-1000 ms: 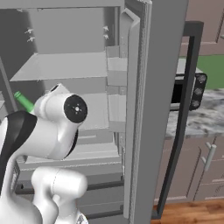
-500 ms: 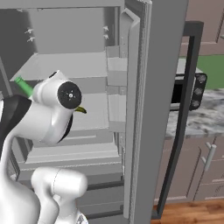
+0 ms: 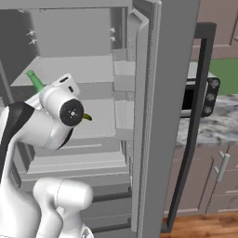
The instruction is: Place the beers on the top shelf of the fridge to keep them out of children's reach, and place the banana on lower shelves for easy access.
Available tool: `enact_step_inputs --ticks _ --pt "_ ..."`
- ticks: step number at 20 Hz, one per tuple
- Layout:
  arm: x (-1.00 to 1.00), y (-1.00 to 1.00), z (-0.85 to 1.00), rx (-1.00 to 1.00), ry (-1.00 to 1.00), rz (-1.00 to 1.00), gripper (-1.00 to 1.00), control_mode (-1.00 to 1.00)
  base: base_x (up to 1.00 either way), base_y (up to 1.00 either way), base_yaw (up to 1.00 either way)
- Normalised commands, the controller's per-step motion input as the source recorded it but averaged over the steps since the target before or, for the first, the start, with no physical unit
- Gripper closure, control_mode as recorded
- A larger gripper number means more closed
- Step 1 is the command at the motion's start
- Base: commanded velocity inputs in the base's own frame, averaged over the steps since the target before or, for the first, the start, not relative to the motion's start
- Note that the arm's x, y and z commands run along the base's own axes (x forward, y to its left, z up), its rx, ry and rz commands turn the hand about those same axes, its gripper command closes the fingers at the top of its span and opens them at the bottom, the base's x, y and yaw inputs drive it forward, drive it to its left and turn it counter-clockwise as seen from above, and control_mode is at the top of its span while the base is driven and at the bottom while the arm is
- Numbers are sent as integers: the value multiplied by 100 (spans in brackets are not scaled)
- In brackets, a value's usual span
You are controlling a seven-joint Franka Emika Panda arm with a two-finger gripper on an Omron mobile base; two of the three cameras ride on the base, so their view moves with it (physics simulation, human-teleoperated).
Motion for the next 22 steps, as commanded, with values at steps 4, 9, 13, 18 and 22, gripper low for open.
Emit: enact_step_inputs --ticks 4,9,13,18,22 --pt "33 -4 32 23 0 -13 100 -100 0 0 0" --pt "20 -6 45 14 0 -7 100 -100 0 0 0" --pt "11 0 48 7 4 -1 100 -100 0 0 0" --pt "11 0 33 6 7 0 100 -100 0 0 0" --pt "17 0 11 4 3 0 100 -100 0 0 0"
